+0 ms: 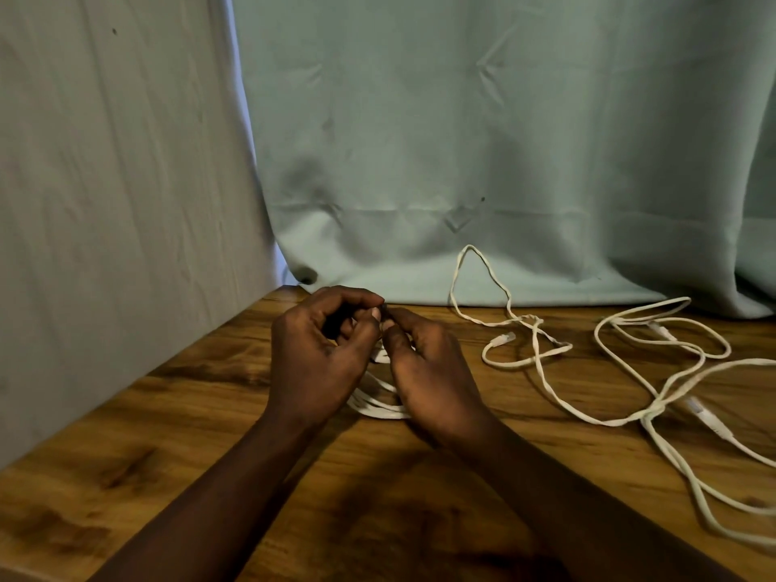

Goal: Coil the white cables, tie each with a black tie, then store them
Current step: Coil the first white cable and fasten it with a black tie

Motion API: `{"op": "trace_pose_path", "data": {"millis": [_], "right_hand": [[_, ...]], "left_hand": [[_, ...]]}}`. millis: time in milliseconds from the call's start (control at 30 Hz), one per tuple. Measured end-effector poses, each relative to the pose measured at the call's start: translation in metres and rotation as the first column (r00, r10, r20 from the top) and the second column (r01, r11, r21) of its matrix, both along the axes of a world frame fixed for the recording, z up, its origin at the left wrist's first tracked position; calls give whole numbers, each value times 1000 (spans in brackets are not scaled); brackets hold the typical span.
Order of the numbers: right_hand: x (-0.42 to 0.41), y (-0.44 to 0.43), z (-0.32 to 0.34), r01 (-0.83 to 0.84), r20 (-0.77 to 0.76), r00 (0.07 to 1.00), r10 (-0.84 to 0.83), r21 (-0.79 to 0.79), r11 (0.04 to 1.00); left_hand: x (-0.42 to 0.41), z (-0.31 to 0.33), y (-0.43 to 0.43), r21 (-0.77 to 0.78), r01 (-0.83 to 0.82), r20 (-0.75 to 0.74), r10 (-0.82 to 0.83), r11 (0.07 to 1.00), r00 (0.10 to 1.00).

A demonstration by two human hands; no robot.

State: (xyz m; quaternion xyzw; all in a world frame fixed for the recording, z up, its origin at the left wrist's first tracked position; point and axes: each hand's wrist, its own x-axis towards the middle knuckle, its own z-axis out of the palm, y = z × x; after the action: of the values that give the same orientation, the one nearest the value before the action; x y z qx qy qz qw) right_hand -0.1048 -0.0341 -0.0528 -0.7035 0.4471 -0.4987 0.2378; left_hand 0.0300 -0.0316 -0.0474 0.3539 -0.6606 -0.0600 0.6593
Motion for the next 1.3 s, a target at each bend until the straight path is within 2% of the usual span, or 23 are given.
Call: {"op": "trace_pose_path", "data": {"millis": [300,567,900,1300], "right_hand": [[-1,2,2,-15,19,1000,14,32,999],[0,4,1,2,-40,999,-2,6,1000],[0,6,2,5,-58,998,-4,22,1000],[2,6,1,20,-102,995,-19,4,1000]], "left_hand": [[1,-2,-2,11,47,-21,-47,999,999],[3,-3,-8,123,216,-189,-191,969,963],[3,-2,-6,137,298,-219,-265,945,939],[6,-2,-8,179,294,-214,-255,939,943]]}}
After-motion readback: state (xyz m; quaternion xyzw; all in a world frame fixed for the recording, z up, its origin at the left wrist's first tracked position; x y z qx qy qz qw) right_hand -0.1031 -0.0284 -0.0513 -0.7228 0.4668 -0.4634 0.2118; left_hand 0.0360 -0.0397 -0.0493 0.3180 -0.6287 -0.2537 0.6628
